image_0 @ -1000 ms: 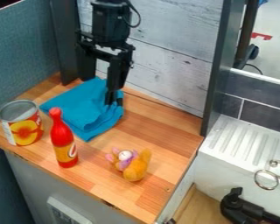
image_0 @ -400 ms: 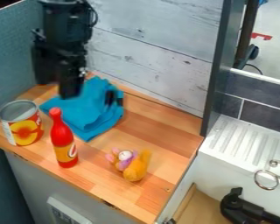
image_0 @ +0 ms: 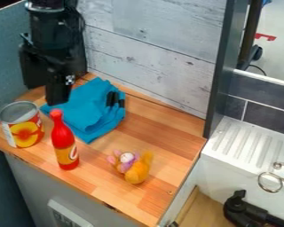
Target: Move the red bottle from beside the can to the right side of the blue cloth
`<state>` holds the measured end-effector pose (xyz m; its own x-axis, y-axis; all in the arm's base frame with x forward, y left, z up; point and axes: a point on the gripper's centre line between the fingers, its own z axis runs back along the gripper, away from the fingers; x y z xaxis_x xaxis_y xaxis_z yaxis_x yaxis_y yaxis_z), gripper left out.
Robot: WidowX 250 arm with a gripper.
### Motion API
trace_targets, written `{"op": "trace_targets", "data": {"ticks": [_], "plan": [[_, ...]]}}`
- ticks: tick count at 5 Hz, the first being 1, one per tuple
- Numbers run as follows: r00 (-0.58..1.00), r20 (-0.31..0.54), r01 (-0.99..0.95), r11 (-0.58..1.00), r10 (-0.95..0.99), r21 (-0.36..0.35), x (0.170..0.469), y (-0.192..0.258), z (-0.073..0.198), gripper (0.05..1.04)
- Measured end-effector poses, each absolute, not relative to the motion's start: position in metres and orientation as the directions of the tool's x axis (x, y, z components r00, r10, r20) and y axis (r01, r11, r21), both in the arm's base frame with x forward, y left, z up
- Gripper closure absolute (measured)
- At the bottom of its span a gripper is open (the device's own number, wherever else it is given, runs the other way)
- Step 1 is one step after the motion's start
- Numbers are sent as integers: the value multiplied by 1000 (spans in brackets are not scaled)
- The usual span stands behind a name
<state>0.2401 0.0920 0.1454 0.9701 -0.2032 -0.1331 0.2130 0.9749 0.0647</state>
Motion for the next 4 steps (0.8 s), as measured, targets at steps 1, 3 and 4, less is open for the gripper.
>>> {"op": "trace_targets", "data": {"ticks": [1, 3, 4], "plan": [[971, -101, 225, 972, -218, 62, 242, 93, 135, 83], [972, -81, 223, 975, -222, 3, 251, 96, 103, 83], [973, -107, 204, 979, -203, 1, 253, 98, 93, 83]]}}
